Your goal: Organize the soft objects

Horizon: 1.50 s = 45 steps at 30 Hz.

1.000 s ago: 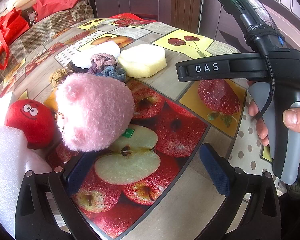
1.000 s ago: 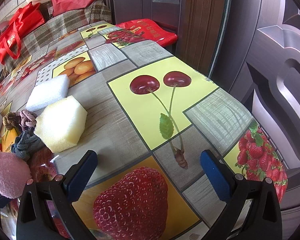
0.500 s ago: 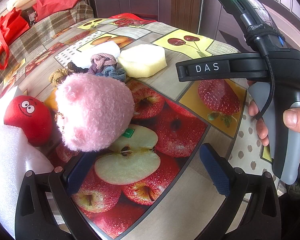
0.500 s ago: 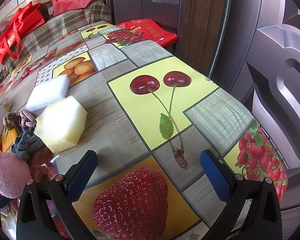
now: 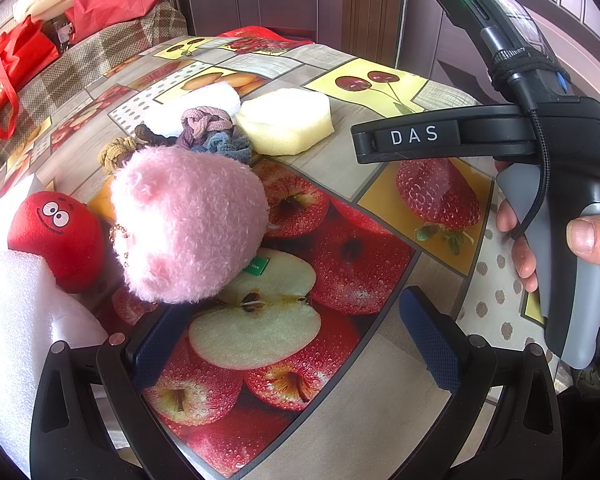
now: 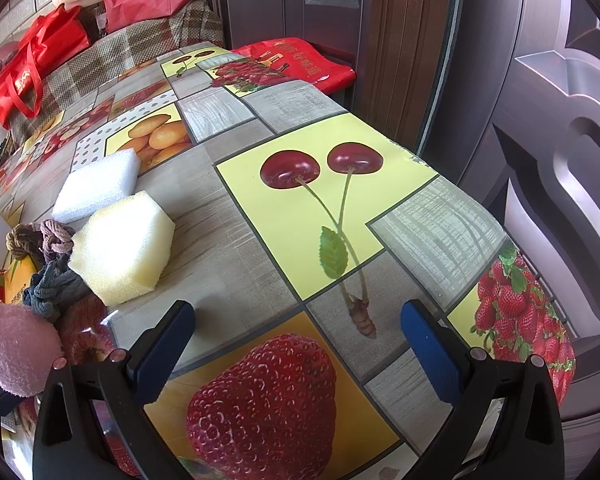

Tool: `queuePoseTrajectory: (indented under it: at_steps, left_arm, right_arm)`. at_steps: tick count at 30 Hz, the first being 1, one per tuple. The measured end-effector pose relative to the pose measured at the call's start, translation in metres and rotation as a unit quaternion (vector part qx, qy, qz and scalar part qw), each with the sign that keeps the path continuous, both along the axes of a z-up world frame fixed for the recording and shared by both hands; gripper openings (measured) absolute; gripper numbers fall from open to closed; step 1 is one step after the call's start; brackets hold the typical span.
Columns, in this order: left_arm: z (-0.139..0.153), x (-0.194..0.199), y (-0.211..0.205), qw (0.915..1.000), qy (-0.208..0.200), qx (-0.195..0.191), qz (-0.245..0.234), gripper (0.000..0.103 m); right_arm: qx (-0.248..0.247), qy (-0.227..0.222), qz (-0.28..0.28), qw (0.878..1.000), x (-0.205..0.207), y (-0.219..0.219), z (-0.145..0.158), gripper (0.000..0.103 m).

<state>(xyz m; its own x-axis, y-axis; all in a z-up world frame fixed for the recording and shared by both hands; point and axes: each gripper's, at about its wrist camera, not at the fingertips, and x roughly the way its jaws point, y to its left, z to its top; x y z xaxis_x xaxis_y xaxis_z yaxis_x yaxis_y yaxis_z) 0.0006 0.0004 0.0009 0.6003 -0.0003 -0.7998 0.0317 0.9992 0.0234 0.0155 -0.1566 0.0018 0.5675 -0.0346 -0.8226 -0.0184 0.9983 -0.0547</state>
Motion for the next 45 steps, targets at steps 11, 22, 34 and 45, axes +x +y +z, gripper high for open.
queuePoseTrajectory:
  at_steps: [11, 22, 34, 45]
  left_arm:
    - [0.0, 0.0, 0.0, 1.0, 0.0, 0.0, 0.0, 0.102]
    - [0.0, 0.001, -0.001, 1.0, 0.0, 0.001, 0.0, 0.102]
    - [0.051, -0.083, -0.016, 0.9867, -0.16, 0.018, -0.023, 0.103]
    - [0.063, -0.149, 0.058, 0.969, -0.208, 0.082, 0.105, 0.103]
  right_arm:
    - [0.002, 0.0, 0.001, 1.0, 0.0, 0.001, 0.0, 0.103]
    - [0.002, 0.0, 0.002, 1.0, -0.001, 0.001, 0.0, 0.103]
    - [0.003, 0.0, 0.002, 1.0, -0.001, 0.001, 0.0, 0.103]
    - [0.038, -0.021, 0.048, 0.998, -0.011, 0.004, 0.006, 0.103]
